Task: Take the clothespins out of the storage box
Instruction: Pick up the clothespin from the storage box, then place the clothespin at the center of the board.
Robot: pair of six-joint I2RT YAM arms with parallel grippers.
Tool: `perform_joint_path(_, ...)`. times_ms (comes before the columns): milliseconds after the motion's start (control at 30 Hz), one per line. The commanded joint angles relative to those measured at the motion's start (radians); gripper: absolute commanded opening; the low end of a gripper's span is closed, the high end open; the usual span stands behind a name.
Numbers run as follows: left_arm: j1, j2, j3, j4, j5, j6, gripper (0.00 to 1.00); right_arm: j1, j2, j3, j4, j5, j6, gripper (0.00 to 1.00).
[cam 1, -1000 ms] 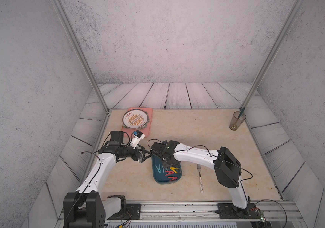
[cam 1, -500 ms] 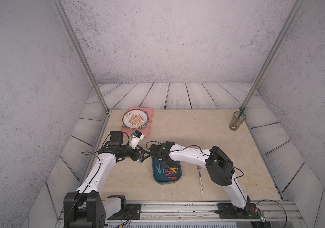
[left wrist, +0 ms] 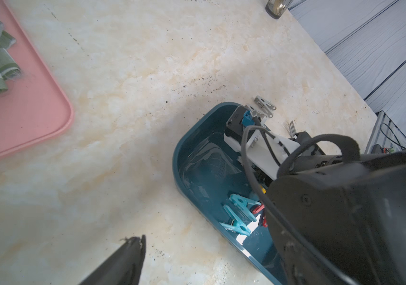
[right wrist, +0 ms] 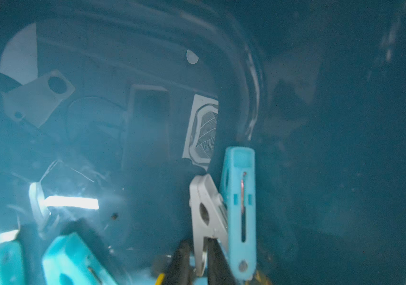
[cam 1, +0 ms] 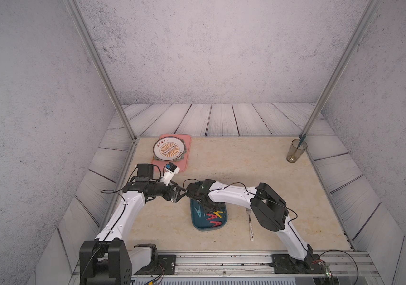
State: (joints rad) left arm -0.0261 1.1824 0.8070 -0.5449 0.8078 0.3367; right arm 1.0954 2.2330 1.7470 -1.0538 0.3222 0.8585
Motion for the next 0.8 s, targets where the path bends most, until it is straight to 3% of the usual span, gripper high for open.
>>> perform_joint_path(0,-0.012,-0.012,-0.006,-0.016,0.073,0.004,0.93,0.006,0.002,-0.013,0.024,0.036,-0.002,0.12)
perform_joint_path(267,-0.012,-0.014,-0.003,-0.018,0.067,0.006,0.93,0.004,-0.195,-0.106,0.156,0.024,-0.068,0.03)
perform_joint_path(500,-0.012,-0.017,0.003,-0.023,0.076,0.006,0.93,-0.025,-0.322,-0.154,0.197,0.003,-0.095,0.01)
perform_joint_path(767,-0.019,-0.023,0.016,-0.044,0.108,0.014,0.93,-0.194,-0.448,-0.292,0.212,-0.003,-0.126,0.02)
